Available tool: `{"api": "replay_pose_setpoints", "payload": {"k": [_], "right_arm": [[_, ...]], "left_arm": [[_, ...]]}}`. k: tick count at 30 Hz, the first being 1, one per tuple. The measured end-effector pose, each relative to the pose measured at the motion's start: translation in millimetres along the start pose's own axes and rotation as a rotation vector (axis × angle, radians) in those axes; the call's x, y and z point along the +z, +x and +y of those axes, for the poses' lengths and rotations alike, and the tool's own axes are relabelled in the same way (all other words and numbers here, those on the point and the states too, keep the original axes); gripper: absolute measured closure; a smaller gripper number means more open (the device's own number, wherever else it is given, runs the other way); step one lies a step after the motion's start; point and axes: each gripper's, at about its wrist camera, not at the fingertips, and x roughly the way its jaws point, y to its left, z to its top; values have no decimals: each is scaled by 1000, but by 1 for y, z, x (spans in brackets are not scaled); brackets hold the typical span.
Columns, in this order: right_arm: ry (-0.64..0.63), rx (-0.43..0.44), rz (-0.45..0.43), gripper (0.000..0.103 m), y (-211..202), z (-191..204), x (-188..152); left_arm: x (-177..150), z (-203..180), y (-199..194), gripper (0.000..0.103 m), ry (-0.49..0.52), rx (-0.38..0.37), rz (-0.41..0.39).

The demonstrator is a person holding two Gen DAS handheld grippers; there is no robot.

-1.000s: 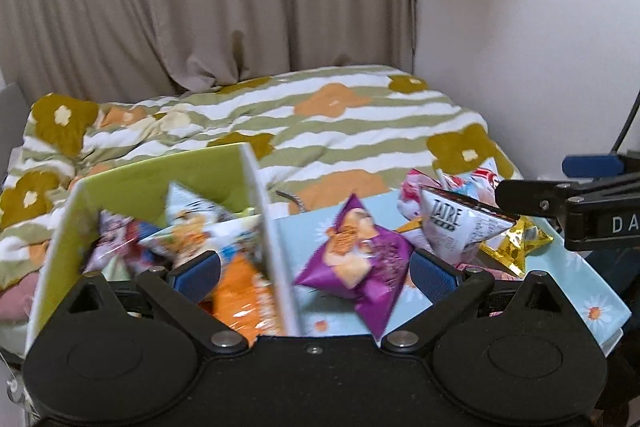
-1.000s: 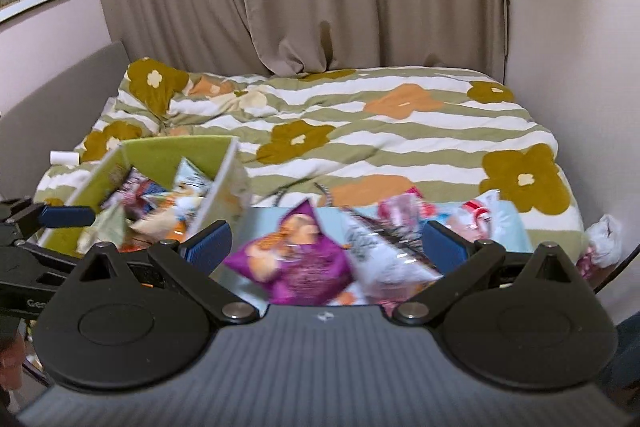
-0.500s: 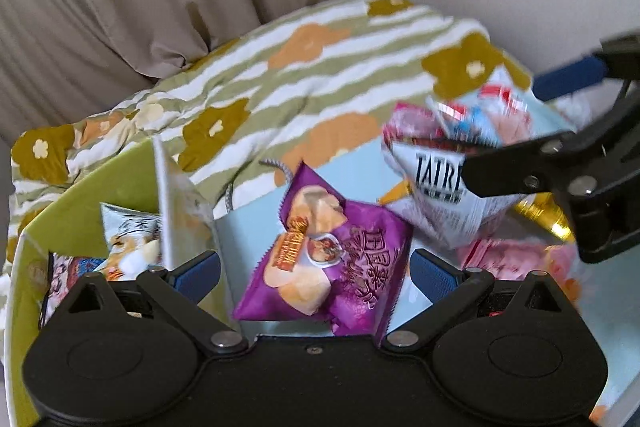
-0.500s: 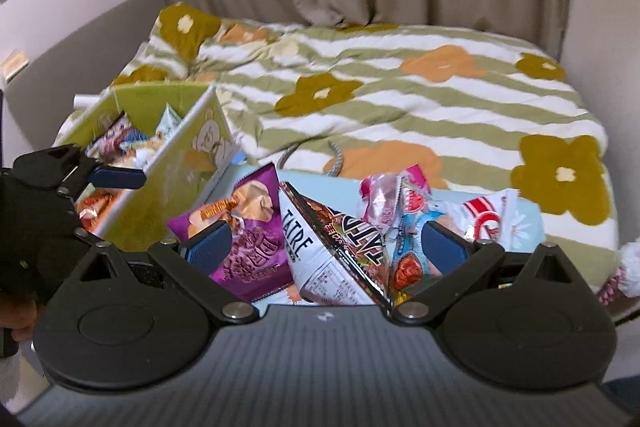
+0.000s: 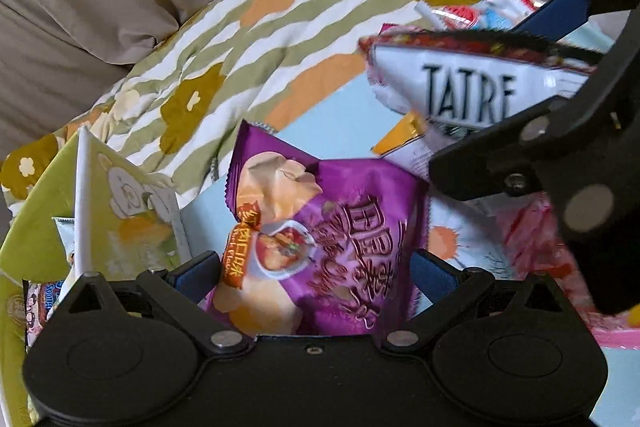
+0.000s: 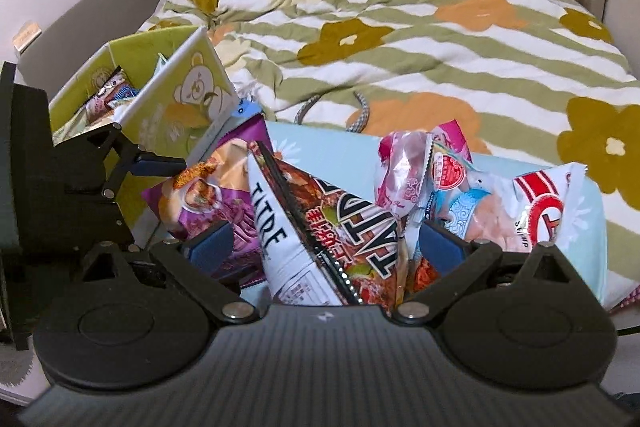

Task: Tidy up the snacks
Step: 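Grasp the purple chips bag with left tool while right tool grasps TATRE bag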

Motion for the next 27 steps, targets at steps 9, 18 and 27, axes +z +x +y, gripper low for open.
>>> {"api": "replay_pose_setpoints", "payload": {"k": [9, 18, 27], "right_arm": [[20, 33, 25, 0, 12, -5, 0], [-17, 80, 58, 0, 25, 0, -2], [-62, 80, 89, 0, 39, 3, -7]], "left_arm": [[-4, -3, 0, 7, 9, -12, -18], [-10, -10, -15, 26, 3, 0, -28], [-14, -10, -26, 32, -35, 10, -16]]}}
